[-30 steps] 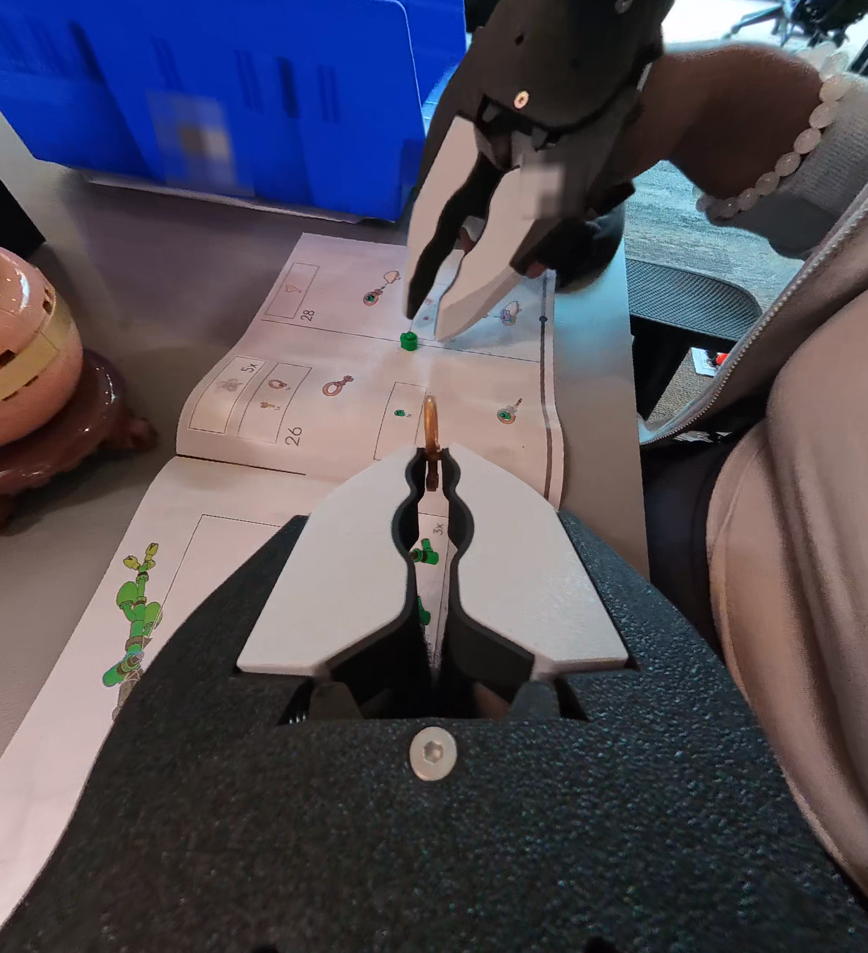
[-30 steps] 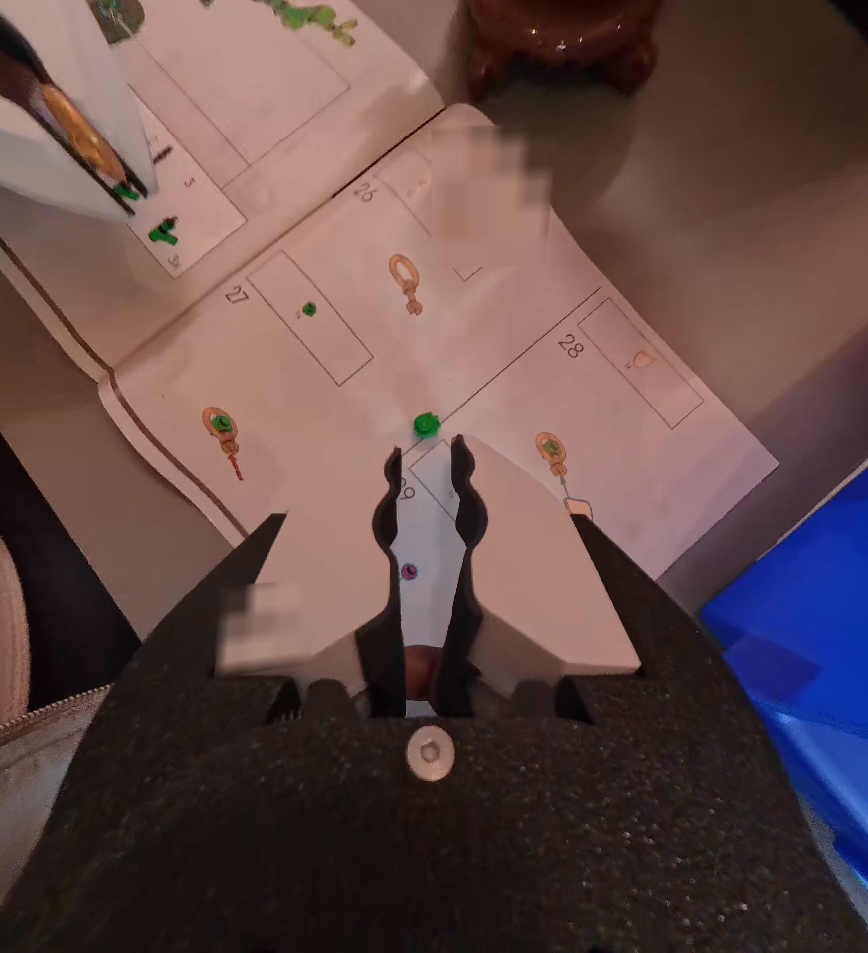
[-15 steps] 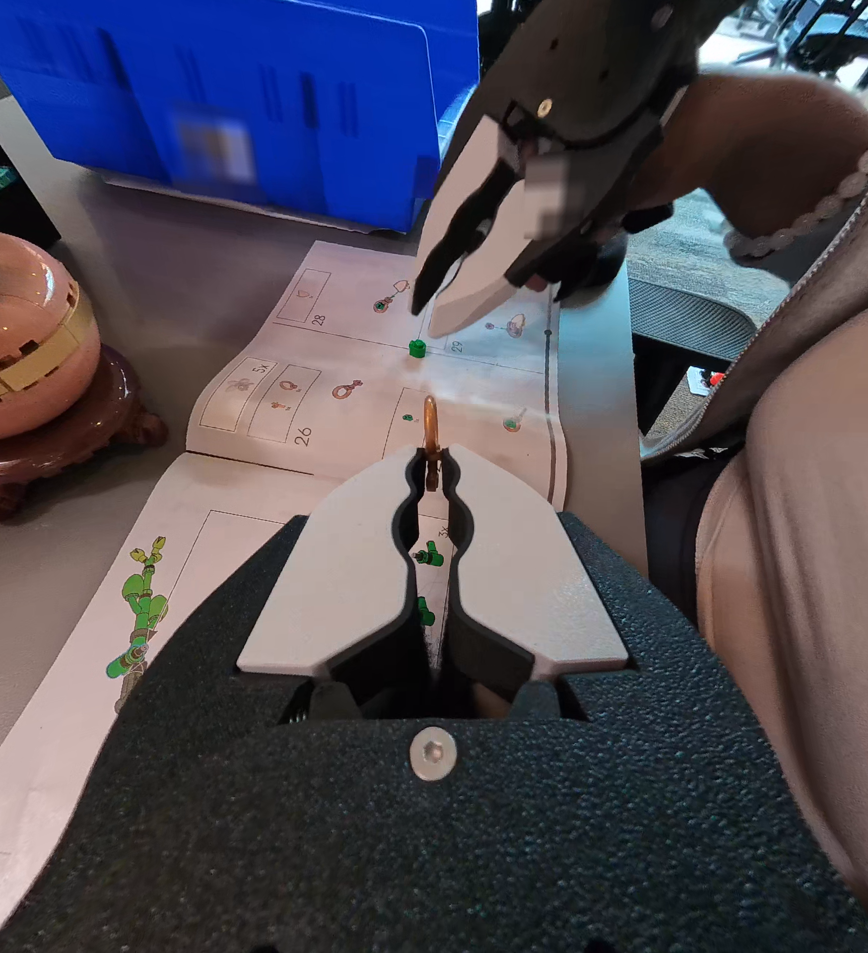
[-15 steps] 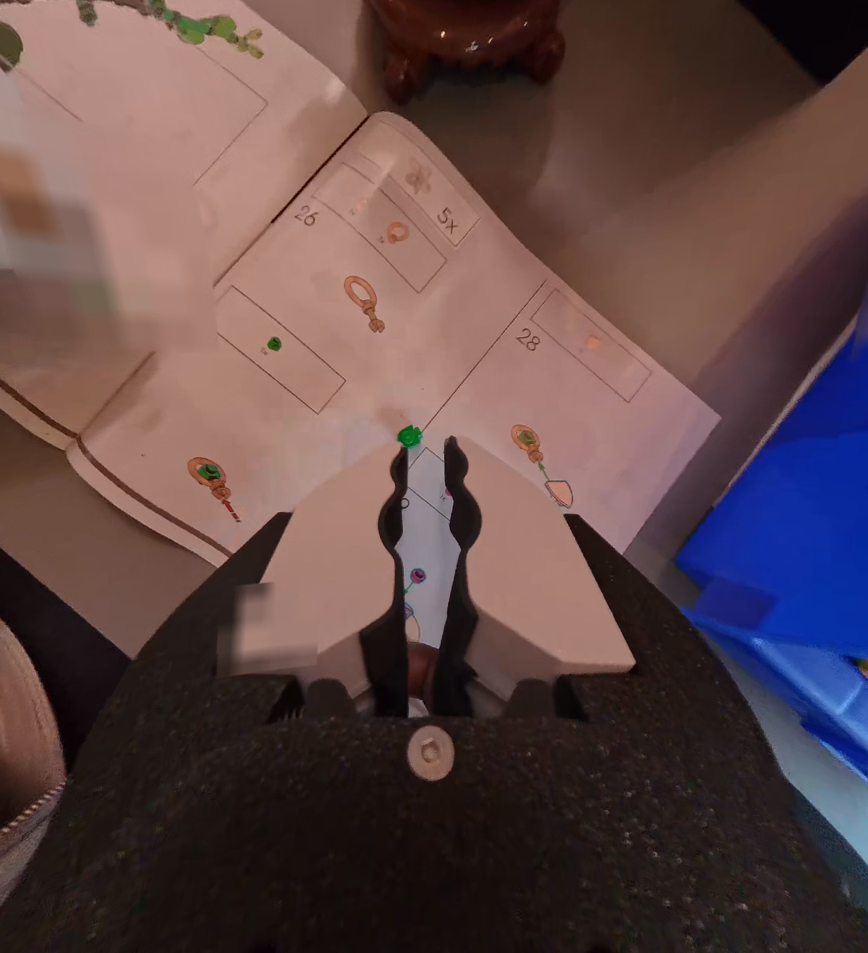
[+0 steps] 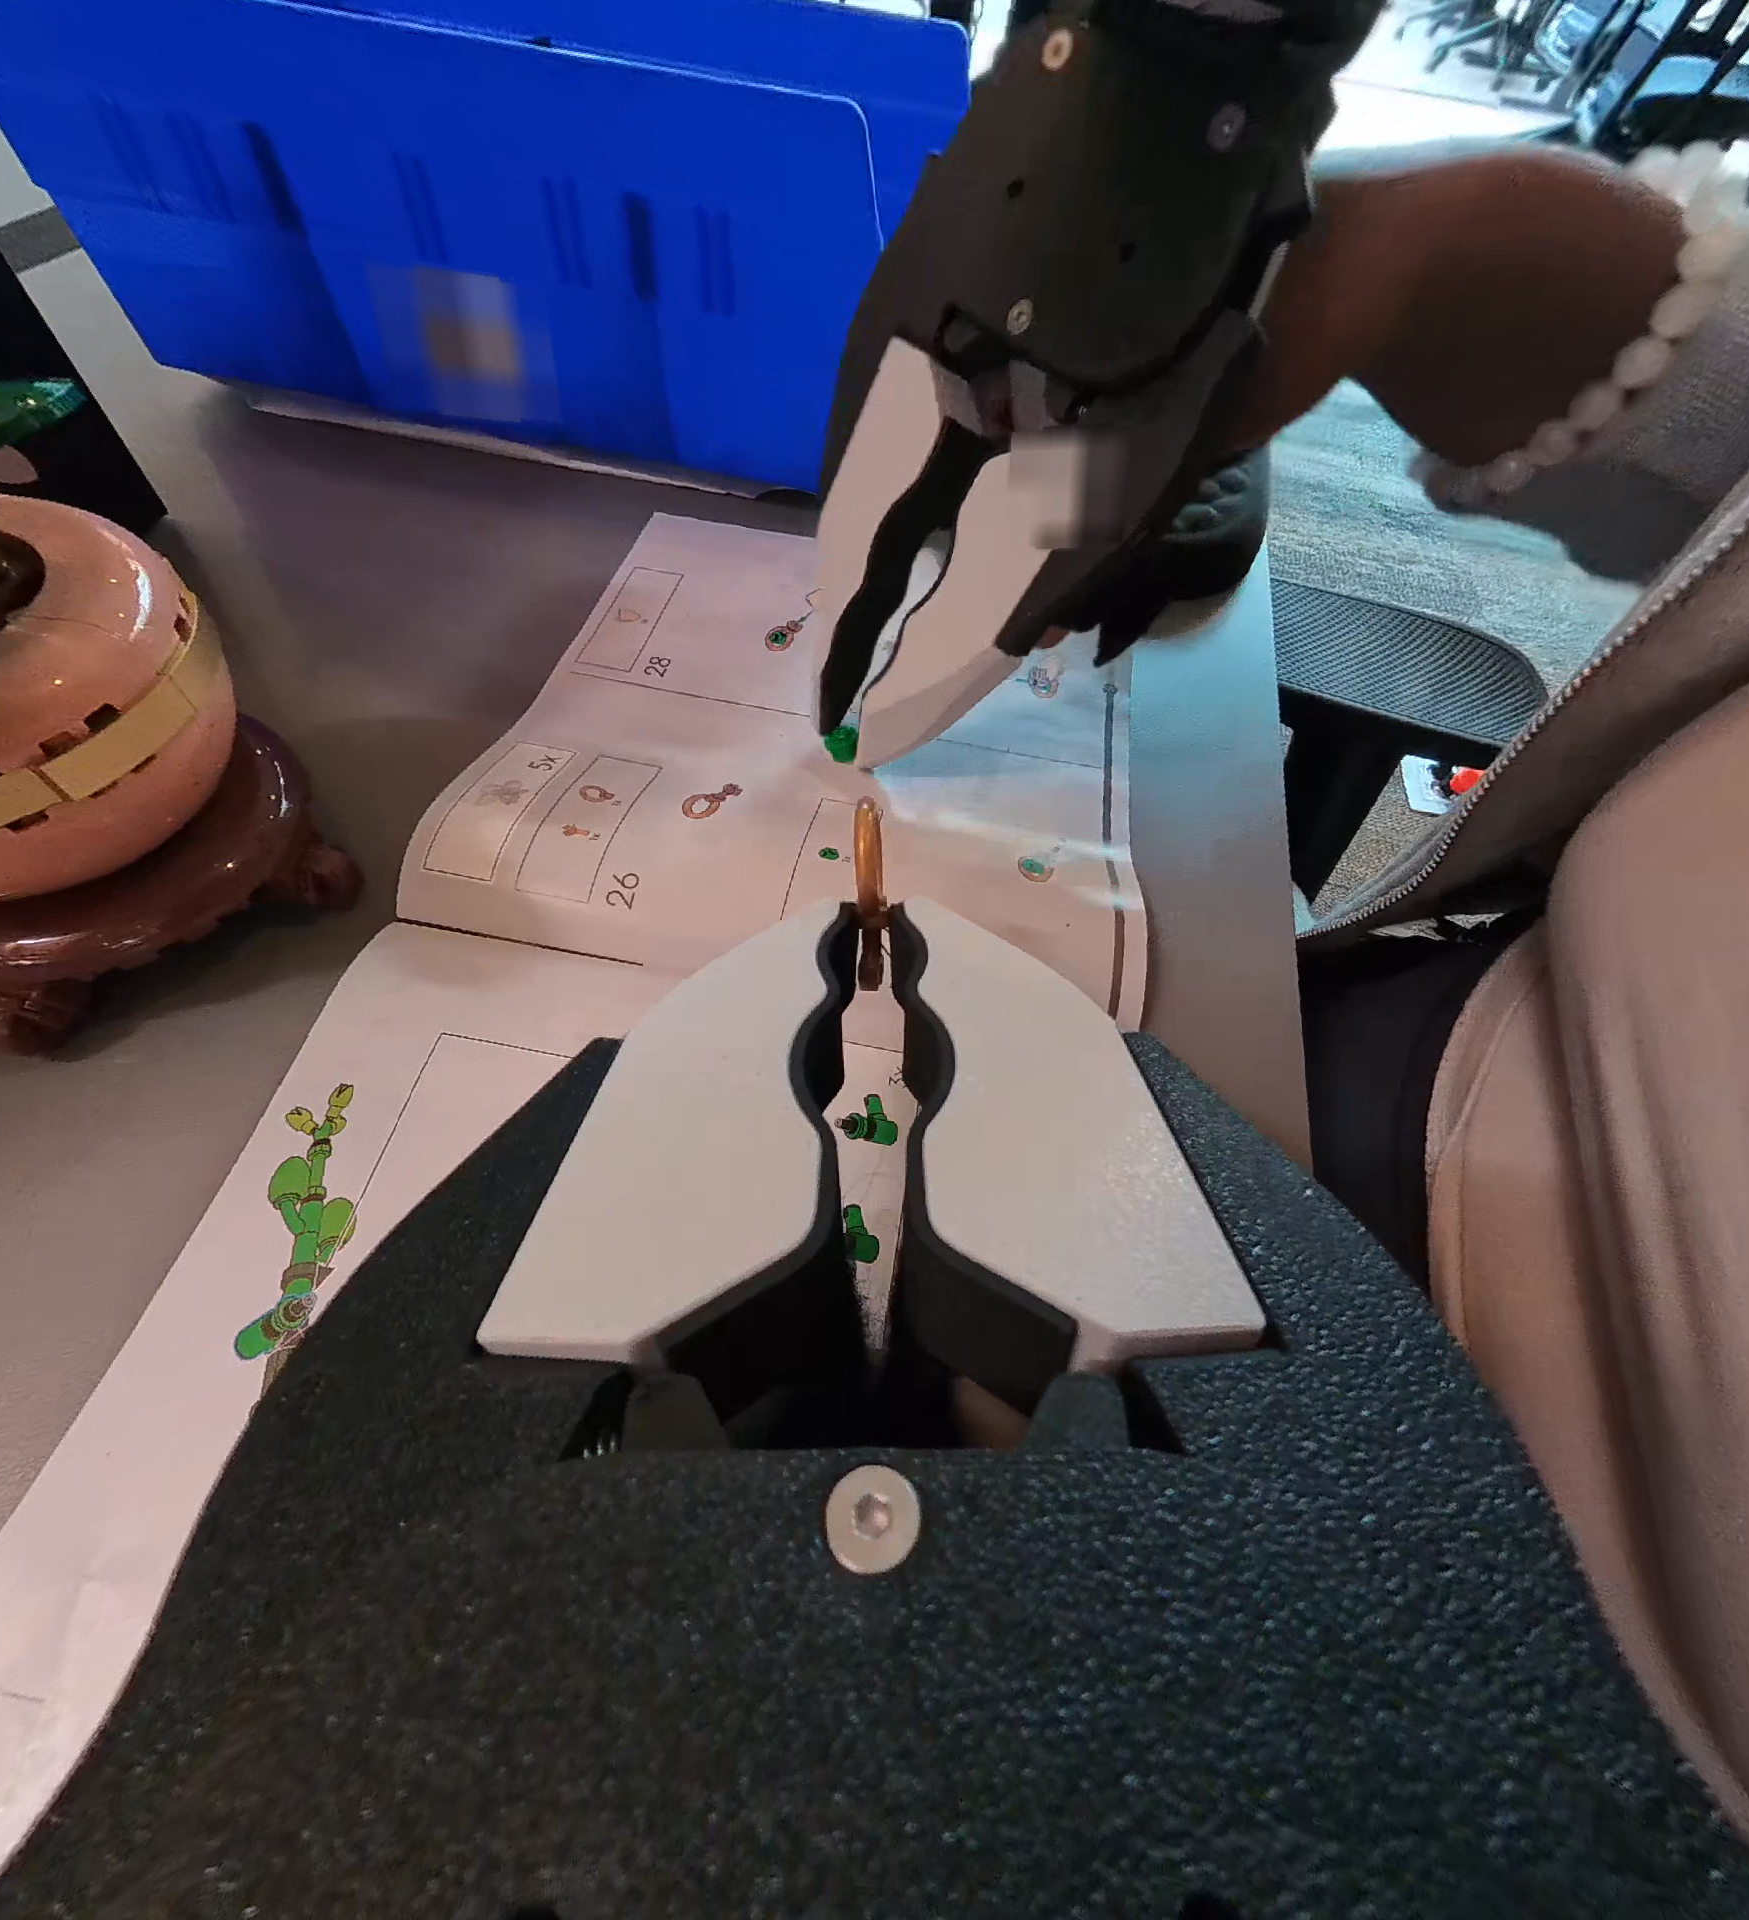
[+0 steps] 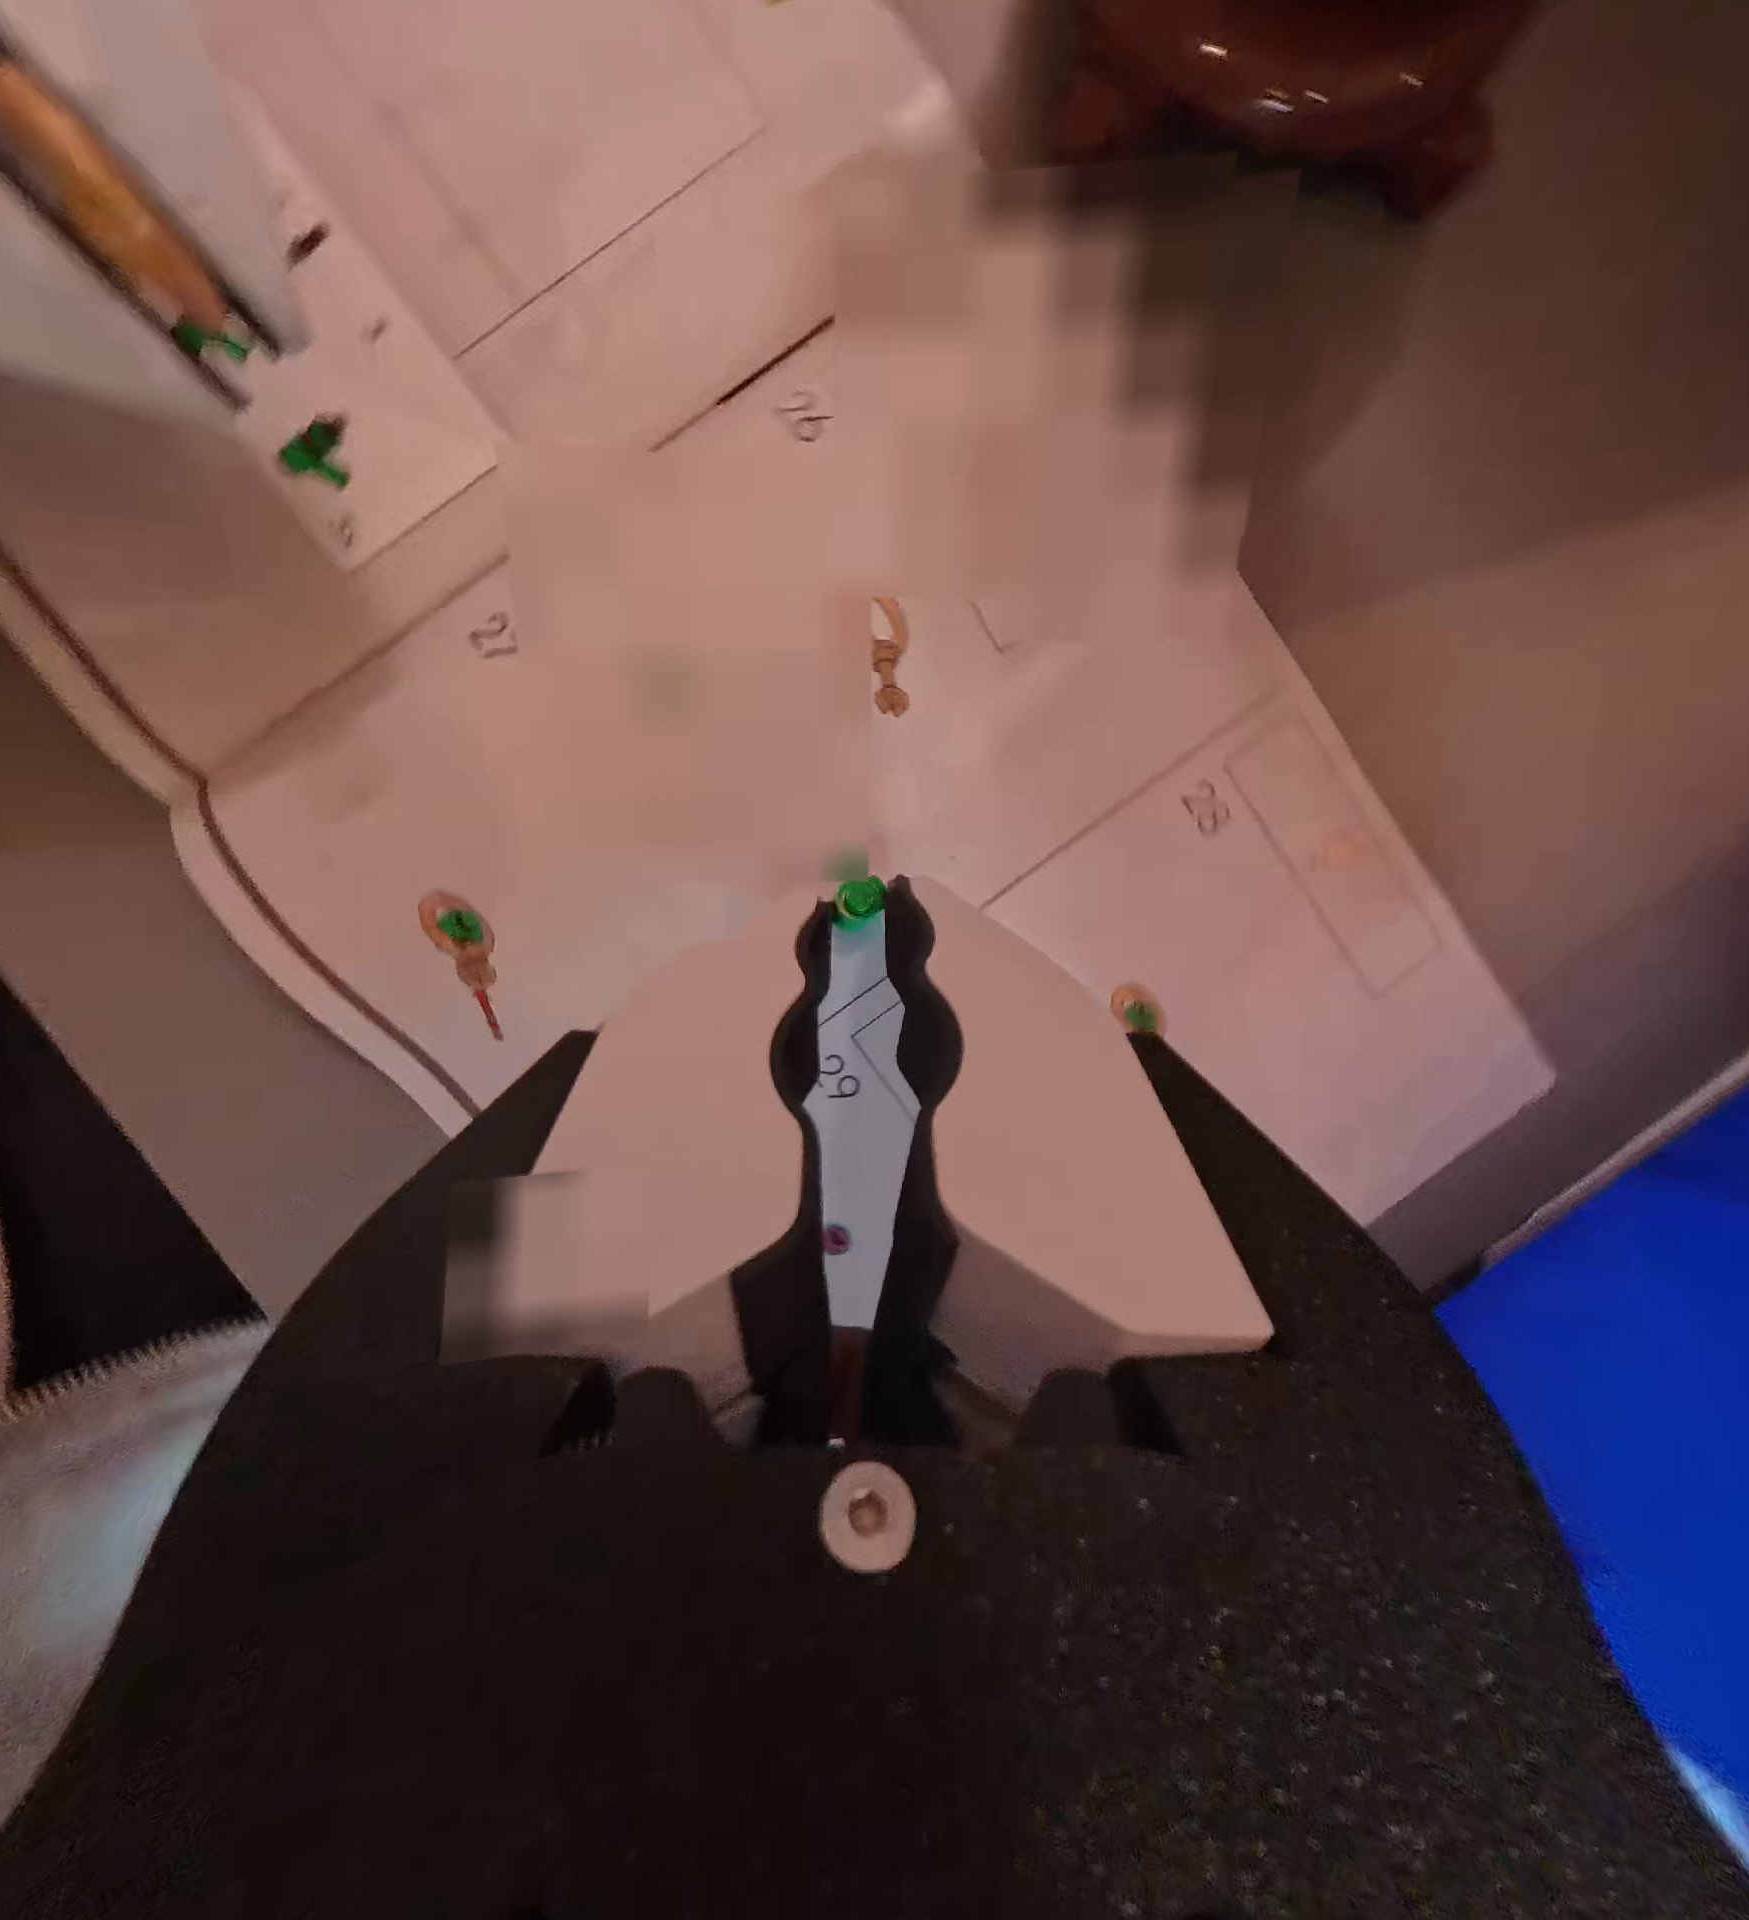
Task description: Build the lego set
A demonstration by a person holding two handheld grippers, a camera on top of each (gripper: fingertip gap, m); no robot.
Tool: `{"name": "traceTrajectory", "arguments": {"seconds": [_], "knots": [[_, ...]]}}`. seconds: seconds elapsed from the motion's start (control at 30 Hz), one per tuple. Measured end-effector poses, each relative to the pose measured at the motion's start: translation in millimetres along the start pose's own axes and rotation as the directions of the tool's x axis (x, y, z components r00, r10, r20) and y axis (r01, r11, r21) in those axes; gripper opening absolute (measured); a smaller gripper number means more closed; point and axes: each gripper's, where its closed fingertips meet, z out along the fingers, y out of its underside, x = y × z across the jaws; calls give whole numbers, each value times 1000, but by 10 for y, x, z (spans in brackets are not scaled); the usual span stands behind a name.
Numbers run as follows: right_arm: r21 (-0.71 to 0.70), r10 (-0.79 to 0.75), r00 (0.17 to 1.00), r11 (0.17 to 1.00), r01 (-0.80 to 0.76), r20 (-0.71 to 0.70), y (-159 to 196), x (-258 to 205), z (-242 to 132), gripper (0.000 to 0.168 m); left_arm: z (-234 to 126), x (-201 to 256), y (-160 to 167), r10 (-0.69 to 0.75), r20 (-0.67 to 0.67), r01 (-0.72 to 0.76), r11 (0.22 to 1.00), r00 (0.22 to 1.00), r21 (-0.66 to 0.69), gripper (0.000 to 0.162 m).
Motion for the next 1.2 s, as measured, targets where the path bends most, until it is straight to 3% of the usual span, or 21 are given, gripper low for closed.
{"name": "traceTrajectory", "arguments": {"seconds": [0.03, 0.17, 0.3, 0.43, 0.6, 0.67, 0.8, 0.87, 0.97, 1.03, 1.2], "knots": [[-29, -91, 995, 995, 93, 44, 11, -22, -8, 10, -2, 0, -2, 0, 0, 0, 1000, 1000, 2, 5], [-61, -461, 866, 876, 479, 192, 42, -73, -29, 10, -12, 5, -14, -5, -7, 5, 1000, 1000, 13, 5], [-56, -689, 661, 678, 733, 297, 81, -88, -47, 10, -9, 6, -9, -24, -25, 24, 1000, 999, 8, 5], [-49, -795, 470, 491, 870, 385, 84, -94, -40, 10, -13, 13, -15, -7, -17, 7, 1000, 1000, 14, 5], [-126, -828, 399, 381, 916, 394, 55, -64, -20, 13, 14, 10, 17, -7, -13, 7, 1000, 1000, -15, 5], [-145, -826, 460, 437, 888, 325, -19, -5, -1, 25, 17, 14, 21, 5, -7, -5, 1000, 1000, -18, 5], [-117, -715, 655, 649, 752, 244, -65, 32, -98, 27, 0, 9, 2, 14, 5, -14, 1000, 1000, 0, 5], [-72, -592, 783, 787, 613, 191, -96, 16, -185, 26, -21, 2, -20, 10, 10, -10, 1000, 1000, 20, 5], [-12, -274, 946, 960, 280, 172, -45, -49, -250, 23, -53, -10, -50, -11, 7, 10, 999, 1000, 52, 5], [46, -181, 966, 983, 176, 185, -7, -108, -246, 21, -68, -12, -65, -25, -5, 25, 997, 1000, 67, 5], [-11, -305, 943, 951, 309, 131, 21, -20, -198, 18, -56, 48, -49, -47, -80, 51, 997, 996, 49, 5]]}}
